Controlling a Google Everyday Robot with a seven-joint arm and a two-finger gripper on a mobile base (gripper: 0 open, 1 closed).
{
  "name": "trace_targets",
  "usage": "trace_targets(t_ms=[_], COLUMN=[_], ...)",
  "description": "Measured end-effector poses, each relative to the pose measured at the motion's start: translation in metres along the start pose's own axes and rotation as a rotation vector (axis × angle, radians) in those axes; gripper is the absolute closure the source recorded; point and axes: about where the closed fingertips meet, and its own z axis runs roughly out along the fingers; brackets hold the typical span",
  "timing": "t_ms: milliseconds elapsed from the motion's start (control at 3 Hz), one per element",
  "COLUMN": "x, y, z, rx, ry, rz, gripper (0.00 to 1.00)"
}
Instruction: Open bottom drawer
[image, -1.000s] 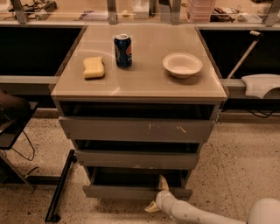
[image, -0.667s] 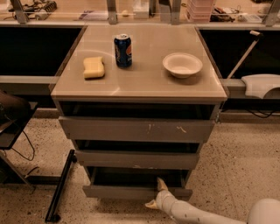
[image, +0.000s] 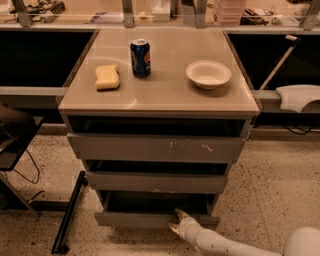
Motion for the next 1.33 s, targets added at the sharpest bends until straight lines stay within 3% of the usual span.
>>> trace_targets(t_ms=[333,667,1000,1333], x=[0.003,0.000,-0.004,0.000], y=[0.002,-0.001,-0.003,0.012], z=[0.002,-0.002,-0.005,-0.012], rx=[0.015,0.015,0.015,0.027], ry=[0.010,0.010,0.010,0.006], rz=[0.023,0.023,0.023,0.028], gripper=[0.89,1.00,1.00,1.00])
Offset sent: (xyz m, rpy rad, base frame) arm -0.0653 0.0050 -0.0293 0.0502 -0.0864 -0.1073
